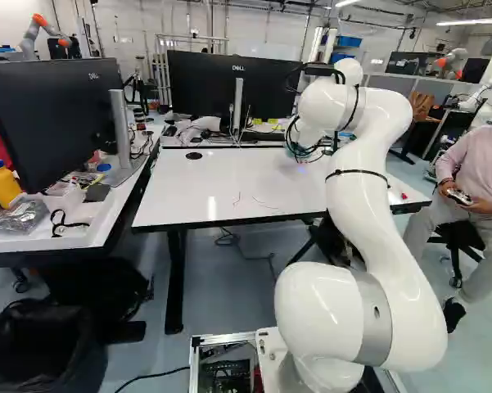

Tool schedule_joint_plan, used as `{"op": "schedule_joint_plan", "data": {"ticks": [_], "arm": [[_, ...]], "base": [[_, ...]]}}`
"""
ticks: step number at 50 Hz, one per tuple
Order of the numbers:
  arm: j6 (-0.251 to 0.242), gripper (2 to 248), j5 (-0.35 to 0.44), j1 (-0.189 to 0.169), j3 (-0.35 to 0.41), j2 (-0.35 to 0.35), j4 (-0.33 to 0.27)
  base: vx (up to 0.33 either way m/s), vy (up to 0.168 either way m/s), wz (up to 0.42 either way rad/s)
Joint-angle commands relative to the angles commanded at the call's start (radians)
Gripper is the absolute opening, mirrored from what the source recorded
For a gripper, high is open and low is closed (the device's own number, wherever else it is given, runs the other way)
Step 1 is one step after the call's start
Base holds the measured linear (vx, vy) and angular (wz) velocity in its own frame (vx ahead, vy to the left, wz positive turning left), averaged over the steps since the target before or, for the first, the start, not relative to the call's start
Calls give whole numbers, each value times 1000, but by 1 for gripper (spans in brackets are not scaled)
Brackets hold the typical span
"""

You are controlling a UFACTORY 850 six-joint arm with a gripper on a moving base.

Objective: Clean the table with the green towel

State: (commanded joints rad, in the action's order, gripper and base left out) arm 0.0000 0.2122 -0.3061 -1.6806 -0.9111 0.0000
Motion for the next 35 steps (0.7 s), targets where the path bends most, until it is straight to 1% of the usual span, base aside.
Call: {"op": "schedule_joint_plan", "data": {"ticks": [15,35], "arm": [[0,55,0,18,80,55,0],[0,55,0,17,213,147,0]], "base": [[0,0,0],[0,0,0]]}}
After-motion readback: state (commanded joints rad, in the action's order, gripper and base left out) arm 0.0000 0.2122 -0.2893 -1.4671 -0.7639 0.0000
